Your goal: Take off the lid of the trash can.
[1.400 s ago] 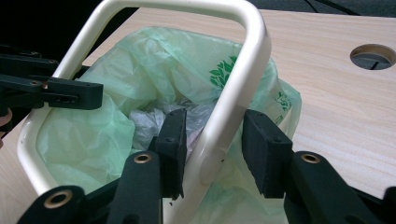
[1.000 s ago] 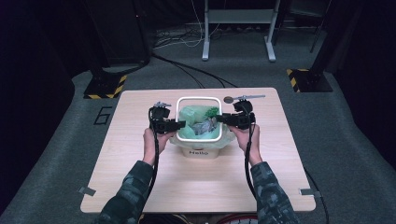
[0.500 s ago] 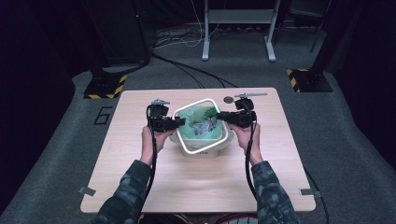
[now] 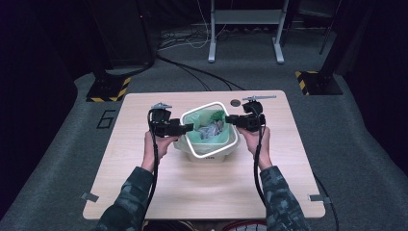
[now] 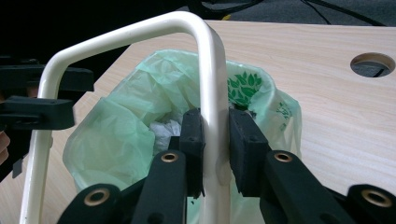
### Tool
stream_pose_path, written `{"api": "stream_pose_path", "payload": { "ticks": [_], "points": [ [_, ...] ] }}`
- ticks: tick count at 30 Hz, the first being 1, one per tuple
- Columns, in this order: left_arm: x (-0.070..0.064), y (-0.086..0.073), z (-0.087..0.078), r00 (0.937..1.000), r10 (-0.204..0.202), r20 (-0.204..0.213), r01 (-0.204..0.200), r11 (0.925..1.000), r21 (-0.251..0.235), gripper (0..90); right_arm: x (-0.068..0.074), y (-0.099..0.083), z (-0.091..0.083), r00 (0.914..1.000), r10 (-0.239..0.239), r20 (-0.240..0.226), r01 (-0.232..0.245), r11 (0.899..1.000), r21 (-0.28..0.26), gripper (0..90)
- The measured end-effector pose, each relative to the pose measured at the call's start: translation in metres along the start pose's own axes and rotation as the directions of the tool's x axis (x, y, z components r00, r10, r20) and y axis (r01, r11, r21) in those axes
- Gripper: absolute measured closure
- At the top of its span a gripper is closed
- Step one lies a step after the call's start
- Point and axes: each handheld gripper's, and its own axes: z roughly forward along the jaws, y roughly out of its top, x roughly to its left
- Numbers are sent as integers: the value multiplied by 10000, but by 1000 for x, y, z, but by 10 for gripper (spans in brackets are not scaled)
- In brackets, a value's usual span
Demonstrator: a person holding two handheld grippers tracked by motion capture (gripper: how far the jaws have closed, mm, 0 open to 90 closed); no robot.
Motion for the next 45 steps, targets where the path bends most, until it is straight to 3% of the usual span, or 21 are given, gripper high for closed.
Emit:
{"api": "stream_pose_path", "payload": {
  "ticks": [4,10,20,28,29,32,37,45],
  "points": [
    [1,-5,-5,9999,52,153,-49,9998,-206,149,-5,0,-7,10000,29,62,-29,10000,-78,764],
    [2,-12,-16,9996,228,159,-219,9983,-548,108,-8,0,-12,9996,-2,282,4,10000,-66,765],
    [19,-33,-24,9998,156,-144,-162,9990,-422,68,-24,-3,-29,9982,263,542,-245,9992,-325,766],
    [44,-76,-13,9951,320,-940,-296,9992,267,51,-44,-10,-51,9953,618,747,-570,9962,-653,765],
    [44,-76,-13,9951,320,-940,-296,9992,267,50,-44,-10,-51,9953,618,747,-570,9962,-653,765],
    [56,-94,-6,9944,144,-1049,-89,9985,534,41,-54,-13,-62,9935,784,828,-714,9939,-839,765],
    [64,-116,3,9892,230,-1451,-92,9954,952,27,-64,-18,-73,9905,934,1011,-831,9913,-1021,765],
    [74,-140,12,9840,435,-1728,-185,9894,1438,2,-80,-26,-87,9838,1261,1275,-1102,9860,-1248,766]
  ]
}}
